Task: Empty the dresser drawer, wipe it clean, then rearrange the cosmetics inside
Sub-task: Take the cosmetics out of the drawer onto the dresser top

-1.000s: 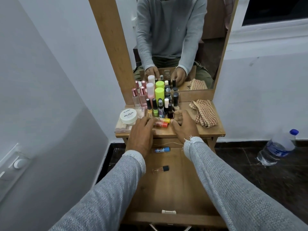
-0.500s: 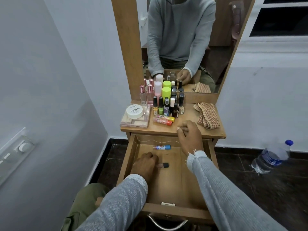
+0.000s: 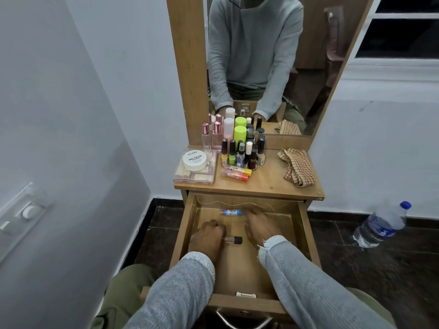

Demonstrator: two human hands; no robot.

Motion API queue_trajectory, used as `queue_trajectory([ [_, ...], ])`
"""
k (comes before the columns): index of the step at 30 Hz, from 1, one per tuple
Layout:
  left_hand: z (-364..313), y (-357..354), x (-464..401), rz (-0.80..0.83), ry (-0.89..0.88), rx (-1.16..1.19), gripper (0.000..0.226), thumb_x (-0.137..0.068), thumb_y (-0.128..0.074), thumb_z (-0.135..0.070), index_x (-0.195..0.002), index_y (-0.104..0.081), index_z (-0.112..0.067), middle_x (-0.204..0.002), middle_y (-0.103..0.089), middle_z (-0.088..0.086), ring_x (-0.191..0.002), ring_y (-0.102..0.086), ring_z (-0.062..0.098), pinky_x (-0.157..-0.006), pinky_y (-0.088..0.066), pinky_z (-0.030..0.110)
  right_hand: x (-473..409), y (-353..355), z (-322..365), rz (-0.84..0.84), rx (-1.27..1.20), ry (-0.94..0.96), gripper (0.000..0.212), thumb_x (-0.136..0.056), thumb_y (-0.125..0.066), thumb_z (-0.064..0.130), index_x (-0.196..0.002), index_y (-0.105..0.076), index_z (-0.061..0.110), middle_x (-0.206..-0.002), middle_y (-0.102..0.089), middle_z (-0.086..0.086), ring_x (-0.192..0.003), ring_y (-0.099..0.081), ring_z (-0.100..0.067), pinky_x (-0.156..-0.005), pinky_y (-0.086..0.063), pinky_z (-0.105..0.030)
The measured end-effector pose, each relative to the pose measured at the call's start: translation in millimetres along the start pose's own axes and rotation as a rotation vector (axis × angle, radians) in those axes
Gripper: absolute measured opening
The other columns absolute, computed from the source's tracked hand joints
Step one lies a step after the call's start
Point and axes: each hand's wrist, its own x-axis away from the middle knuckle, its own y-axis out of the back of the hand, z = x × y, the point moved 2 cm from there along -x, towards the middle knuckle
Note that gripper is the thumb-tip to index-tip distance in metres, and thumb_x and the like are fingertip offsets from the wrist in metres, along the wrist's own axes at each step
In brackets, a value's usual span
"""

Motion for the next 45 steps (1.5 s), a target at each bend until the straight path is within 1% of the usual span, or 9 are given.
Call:
queue_trajectory([
  [13,4.8,2.4,-2.3,0.02,0.006,0.08,0.029,-0.095,-0.051,-0.01,-0.124,-0.055,-0.016,-0.129,-0.051,0.007,-0.12,-0.05,0.024,-0.098,-0.048,0.041,-10.0,-2.7,7.9,-0.02,0.08,-0.058,0.032,-0.089,-0.056,0.012,-0.12,-0.051,0.017,-0.128,-0.049,-0.007,-0.102,-0.06,-0.029,-0.083,-0.053,-0.039],
  [16,4.8,3.6,-1.6,0.022,0.008,0.079,0.028,-0.096,-0.05,-0.009,-0.123,-0.056,-0.015,-0.128,-0.052,0.007,-0.119,-0.05,0.024,-0.098,-0.048,0.041,-2.8,5.6,11.1,-0.071,0.038,-0.002,0.03,-0.09,-0.058,0.021,-0.119,-0.052,0.018,-0.126,-0.051,-0.002,-0.102,-0.059,-0.023,-0.084,-0.053,-0.036],
  [19,6.3,3.3,-1.9,0.022,0.015,0.081,0.028,-0.096,-0.051,-0.011,-0.123,-0.056,-0.016,-0.129,-0.052,0.007,-0.12,-0.05,0.024,-0.098,-0.047,0.041,8.9,23.5,14.3,-0.182,-0.026,0.112,0.03,-0.092,-0.057,0.032,-0.12,-0.055,0.021,-0.121,-0.05,0.004,-0.098,-0.056,-0.013,-0.08,-0.05,-0.025],
  [24,5.9,4.5,-1.1,-0.013,0.015,0.158,0.028,-0.094,-0.056,-0.015,-0.121,-0.058,-0.019,-0.126,-0.055,0.003,-0.117,-0.052,0.022,-0.098,-0.047,0.04,25.6,56.7,6.3,-0.288,-0.11,0.244,0.026,-0.089,-0.062,0.028,-0.113,-0.059,0.019,-0.113,-0.053,0.002,-0.088,-0.053,-0.007,-0.071,-0.05,-0.019],
  [27,6.6,11.8,0.4,-0.113,0.044,0.245,0.022,-0.094,-0.054,-0.019,-0.115,-0.063,-0.02,-0.118,-0.06,0.002,-0.108,-0.056,0.02,-0.093,-0.05,0.035,27.6,73.2,-2.3,-0.39,-0.177,0.237,0.023,-0.086,-0.067,0.024,-0.107,-0.062,0.015,-0.105,-0.055,0.001,-0.083,-0.054,-0.01,-0.068,-0.05,-0.019],
  [31,8.4,30.2,11.5,-0.344,0.063,0.401,0.016,-0.094,-0.057,-0.029,-0.106,-0.066,-0.024,-0.113,-0.063,-0.003,-0.101,-0.059,0.015,-0.089,-0.05,0.028,20.3,85.9,-12.1,-0.505,-0.223,0.198,0.022,-0.082,-0.072,0.019,-0.101,-0.065,0.01,-0.093,-0.052,0.005,-0.077,-0.048,-0.008,-0.063,-0.038,-0.011],
  [34,13.6,59.9,14.7,-0.502,0.098,0.494,0.012,-0.09,-0.064,-0.033,-0.1,-0.066,-0.028,-0.108,-0.062,-0.007,-0.097,-0.06,0.014,-0.084,-0.054,0.034,14.1,89.3,-12.5,-0.538,-0.265,0.173,0.022,-0.081,-0.073,0.017,-0.099,-0.066,0.009,-0.091,-0.055,0.002,-0.076,-0.05,-0.01,-0.065,-0.043,-0.017],
  [38,20.3,115.6,2.1,-0.65,0.132,0.422,0.021,-0.09,-0.063,-0.034,-0.105,-0.068,-0.02,-0.107,-0.065,-0.001,-0.096,-0.059,0.018,-0.082,-0.054,0.036,13.0,89.6,-3.6,-0.562,-0.32,0.159,0.021,-0.079,-0.075,0.018,-0.097,-0.065,0.011,-0.089,-0.054,0.004,-0.068,-0.05,-0.004,-0.062,-0.037,-0.007],
  [45,28.1,146.3,-25.9,-0.605,0.193,0.262,0.031,-0.091,-0.062,-0.034,-0.118,-0.065,-0.02,-0.116,-0.065,0.001,-0.101,-0.059,0.018,-0.082,-0.049,0.031,11.7,88.6,23.5,-0.615,-0.44,0.154,0.017,-0.08,-0.074,0.018,-0.093,-0.064,0.017,-0.089,-0.058,0.004,-0.07,-0.059,-0.011,-0.057,-0.05,-0.021],
])
